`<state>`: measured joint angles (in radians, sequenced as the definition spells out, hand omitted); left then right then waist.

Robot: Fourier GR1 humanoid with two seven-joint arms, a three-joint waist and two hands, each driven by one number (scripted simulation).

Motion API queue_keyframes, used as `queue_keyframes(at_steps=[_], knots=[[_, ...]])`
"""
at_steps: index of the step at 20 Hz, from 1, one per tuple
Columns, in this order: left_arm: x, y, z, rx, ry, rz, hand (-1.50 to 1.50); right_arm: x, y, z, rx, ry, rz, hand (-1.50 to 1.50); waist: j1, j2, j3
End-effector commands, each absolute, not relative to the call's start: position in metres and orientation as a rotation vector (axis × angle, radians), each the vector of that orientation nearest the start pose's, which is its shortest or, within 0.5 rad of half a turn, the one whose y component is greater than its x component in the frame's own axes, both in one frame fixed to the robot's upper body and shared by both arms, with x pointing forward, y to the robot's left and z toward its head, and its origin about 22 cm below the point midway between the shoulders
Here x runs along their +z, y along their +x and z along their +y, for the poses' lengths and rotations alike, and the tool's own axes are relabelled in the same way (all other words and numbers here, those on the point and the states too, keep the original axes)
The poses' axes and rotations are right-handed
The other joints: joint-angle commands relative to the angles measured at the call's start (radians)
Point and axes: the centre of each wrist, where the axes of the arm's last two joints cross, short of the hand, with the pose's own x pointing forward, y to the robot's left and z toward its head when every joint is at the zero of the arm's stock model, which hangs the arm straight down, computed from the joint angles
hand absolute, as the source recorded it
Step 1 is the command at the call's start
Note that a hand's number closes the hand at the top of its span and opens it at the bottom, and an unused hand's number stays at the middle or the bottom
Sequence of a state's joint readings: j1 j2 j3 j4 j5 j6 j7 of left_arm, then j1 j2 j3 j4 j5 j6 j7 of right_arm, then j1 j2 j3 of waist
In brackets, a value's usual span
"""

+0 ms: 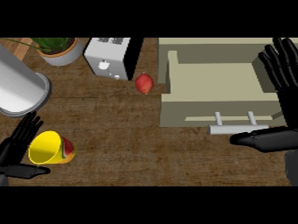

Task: Pick up the cup, place it into the drawer and close the drawer

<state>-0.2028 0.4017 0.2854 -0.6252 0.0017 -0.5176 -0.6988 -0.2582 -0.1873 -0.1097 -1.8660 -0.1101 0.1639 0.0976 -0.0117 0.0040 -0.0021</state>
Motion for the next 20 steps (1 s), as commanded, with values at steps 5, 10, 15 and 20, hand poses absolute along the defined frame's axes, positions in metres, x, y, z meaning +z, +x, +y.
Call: queue_keyframes(at_steps=[5,10,15,20], knots=[[-0.122,0.208,0.422,-0.056,-0.165,-1.631,-1.5,0.134,0.273,-0.26,0.237,0.056,-1.998,-1.5,-0.005,0.003,-0.001],[-0.124,0.22,0.412,-0.078,-0.167,-1.665,-1.5,0.145,0.277,-0.251,0.272,0.07,-2.001,-1.5,-0.01,0.006,-0.003],[-0.139,0.211,0.396,-0.06,-0.182,-1.671,-1.5,0.143,0.27,-0.247,0.253,0.073,-2.003,-1.5,-0.013,0.006,-0.004],[-0.137,0.223,0.389,-0.088,-0.2,-1.678,-1.5,0.158,0.274,-0.263,0.272,0.061,-2.0,-1.5,-0.015,0.006,-0.003]])
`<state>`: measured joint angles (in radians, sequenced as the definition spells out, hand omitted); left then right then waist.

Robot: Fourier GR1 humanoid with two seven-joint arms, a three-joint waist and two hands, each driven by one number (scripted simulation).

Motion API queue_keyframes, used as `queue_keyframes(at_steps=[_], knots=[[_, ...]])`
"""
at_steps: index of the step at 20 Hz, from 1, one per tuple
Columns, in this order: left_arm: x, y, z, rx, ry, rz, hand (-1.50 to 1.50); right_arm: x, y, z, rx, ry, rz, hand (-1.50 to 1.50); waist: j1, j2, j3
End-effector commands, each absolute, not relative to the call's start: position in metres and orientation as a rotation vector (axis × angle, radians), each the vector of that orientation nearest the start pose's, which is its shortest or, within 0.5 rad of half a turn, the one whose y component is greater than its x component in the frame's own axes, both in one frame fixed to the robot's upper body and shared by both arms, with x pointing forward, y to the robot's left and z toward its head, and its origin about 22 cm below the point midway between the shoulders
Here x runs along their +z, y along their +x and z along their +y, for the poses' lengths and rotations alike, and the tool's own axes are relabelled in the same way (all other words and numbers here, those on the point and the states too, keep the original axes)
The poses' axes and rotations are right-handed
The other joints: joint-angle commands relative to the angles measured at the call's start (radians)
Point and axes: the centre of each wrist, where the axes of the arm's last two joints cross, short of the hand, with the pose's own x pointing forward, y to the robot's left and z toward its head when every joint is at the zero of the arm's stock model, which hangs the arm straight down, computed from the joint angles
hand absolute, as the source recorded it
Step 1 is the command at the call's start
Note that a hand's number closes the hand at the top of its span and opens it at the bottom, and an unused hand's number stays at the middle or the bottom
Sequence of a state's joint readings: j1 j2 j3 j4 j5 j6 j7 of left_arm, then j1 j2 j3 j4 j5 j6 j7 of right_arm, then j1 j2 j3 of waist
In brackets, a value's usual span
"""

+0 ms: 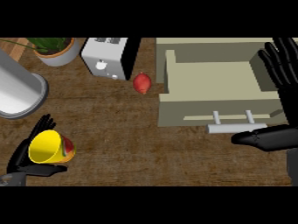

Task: Pick up the cup, place it into the drawer and close the drawer

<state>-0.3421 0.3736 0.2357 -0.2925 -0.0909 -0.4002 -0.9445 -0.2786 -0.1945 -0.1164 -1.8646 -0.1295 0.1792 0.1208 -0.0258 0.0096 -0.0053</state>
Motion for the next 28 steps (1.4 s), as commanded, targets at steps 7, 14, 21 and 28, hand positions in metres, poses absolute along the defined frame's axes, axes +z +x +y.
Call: queue_keyframes(at_steps=[7,14,21,28], knots=[[-0.129,0.244,0.382,-0.093,-0.294,-1.67,-1.5,0.157,0.282,-0.251,0.265,0.069,-2.015,-1.5,0.002,0.002,-0.001],[-0.138,0.243,0.357,-0.086,-0.407,-1.774,1.5,0.158,0.275,-0.258,0.268,0.056,-1.999,-1.5,0.007,-0.004,0.0],[-0.122,0.268,0.352,-0.077,-0.092,-1.991,1.5,0.159,0.281,-0.259,0.287,0.067,-1.992,-1.5,0.008,-0.001,0.001],[-0.136,0.282,0.285,0.244,0.152,-2.03,1.5,0.155,0.276,-0.267,0.263,0.06,-1.993,-1.5,0.01,-0.004,0.003]])
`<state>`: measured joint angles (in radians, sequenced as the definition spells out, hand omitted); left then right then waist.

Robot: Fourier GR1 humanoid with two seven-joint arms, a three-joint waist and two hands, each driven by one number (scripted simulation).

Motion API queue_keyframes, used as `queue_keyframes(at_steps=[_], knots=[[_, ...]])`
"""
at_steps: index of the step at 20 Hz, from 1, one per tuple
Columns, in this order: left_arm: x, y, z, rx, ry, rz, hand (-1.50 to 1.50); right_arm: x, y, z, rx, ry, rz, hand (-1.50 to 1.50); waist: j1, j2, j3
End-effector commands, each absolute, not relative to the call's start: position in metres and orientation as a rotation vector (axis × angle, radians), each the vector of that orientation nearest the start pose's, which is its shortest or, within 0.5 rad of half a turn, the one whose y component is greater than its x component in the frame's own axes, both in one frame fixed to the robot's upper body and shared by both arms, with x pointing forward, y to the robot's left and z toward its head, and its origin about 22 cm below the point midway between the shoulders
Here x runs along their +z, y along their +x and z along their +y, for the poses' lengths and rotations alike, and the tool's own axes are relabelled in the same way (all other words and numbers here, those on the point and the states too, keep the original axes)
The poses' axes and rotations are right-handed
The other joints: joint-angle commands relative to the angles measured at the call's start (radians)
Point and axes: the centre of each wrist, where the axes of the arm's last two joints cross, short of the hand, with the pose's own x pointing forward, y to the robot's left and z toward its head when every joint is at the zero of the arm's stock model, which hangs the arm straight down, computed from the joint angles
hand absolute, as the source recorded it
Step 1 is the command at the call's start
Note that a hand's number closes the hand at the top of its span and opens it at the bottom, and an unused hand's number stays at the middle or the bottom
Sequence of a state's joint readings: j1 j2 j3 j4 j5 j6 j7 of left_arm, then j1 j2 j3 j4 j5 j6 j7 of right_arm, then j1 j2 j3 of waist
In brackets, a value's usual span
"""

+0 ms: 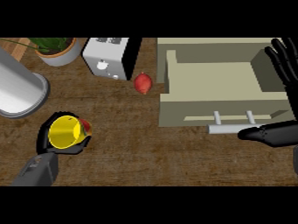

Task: Pick up the cup, place it into the drawer and close the drawer

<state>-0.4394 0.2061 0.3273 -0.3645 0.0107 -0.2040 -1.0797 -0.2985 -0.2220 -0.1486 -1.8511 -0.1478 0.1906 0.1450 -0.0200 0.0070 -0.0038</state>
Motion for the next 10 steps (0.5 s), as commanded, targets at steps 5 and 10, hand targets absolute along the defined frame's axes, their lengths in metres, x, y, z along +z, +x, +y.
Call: queue_keyframes(at_steps=[5,10], knots=[[-0.1,0.325,0.272,0.181,-0.093,-2.121,1.5,0.144,0.273,-0.28,0.26,0.049,-1.975,-1.5,0.01,-0.005,0.003],[-0.047,0.368,0.231,0.078,-0.208,-2.131,1.5,0.147,0.276,-0.276,0.254,0.014,-1.962,-1.5,0.031,-0.013,0.005]])
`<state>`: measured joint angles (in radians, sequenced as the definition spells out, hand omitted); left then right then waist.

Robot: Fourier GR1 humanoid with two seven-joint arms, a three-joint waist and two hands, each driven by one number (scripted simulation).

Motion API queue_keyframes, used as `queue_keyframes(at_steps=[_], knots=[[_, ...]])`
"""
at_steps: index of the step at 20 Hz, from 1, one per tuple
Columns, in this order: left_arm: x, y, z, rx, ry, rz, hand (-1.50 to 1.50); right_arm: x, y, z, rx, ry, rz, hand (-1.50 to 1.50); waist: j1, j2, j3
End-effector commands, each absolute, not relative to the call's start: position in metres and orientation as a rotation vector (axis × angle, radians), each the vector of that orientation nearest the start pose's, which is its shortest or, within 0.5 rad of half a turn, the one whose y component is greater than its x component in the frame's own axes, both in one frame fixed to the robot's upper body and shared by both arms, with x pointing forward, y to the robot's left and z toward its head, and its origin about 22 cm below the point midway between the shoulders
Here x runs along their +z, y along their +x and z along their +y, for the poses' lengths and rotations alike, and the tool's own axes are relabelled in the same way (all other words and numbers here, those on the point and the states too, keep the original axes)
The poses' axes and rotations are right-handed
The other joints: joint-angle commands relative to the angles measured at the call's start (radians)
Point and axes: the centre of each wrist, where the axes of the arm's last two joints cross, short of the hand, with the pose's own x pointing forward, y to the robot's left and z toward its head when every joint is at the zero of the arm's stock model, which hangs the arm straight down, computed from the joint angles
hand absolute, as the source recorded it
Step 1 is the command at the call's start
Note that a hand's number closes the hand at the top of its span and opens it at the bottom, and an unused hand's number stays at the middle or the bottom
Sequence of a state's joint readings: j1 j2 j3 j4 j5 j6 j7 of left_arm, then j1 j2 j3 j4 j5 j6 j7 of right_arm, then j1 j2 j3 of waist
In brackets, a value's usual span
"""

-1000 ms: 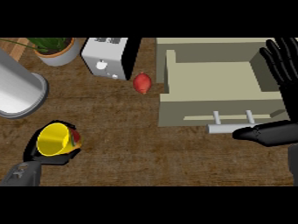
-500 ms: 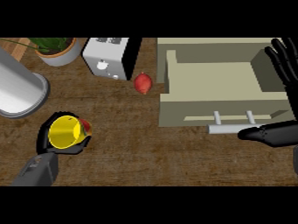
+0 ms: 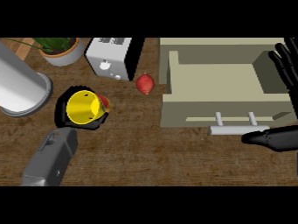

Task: Pick up the cup, place it into the drawer and close the drawer

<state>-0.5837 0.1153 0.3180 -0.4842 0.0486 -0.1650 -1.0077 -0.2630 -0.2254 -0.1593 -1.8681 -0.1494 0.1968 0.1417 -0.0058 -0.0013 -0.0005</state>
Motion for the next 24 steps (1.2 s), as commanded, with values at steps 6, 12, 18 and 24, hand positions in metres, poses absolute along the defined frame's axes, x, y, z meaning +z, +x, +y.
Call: queue_keyframes(at_steps=[6,12,18,24], knots=[[0.029,0.404,0.185,-0.058,-0.295,-2.17,1.5,0.145,0.255,-0.278,0.247,-0.007,-1.97,-1.5,0.014,-0.011,0.002],[0.108,0.42,0.128,-0.112,-0.296,-2.155,1.5,0.15,0.277,-0.287,0.264,0.001,-1.972,-1.5,0.008,-0.004,0.001],[0.163,0.427,0.07,-0.165,-0.224,-2.147,1.5,0.141,0.278,-0.276,0.272,0.011,-1.99,-1.5,-0.017,0.002,0.001],[0.164,0.438,0.045,-0.214,-0.132,-1.995,1.5,0.141,0.285,-0.275,0.258,0.011,-2.008,-1.5,-0.04,0.01,0.001]])
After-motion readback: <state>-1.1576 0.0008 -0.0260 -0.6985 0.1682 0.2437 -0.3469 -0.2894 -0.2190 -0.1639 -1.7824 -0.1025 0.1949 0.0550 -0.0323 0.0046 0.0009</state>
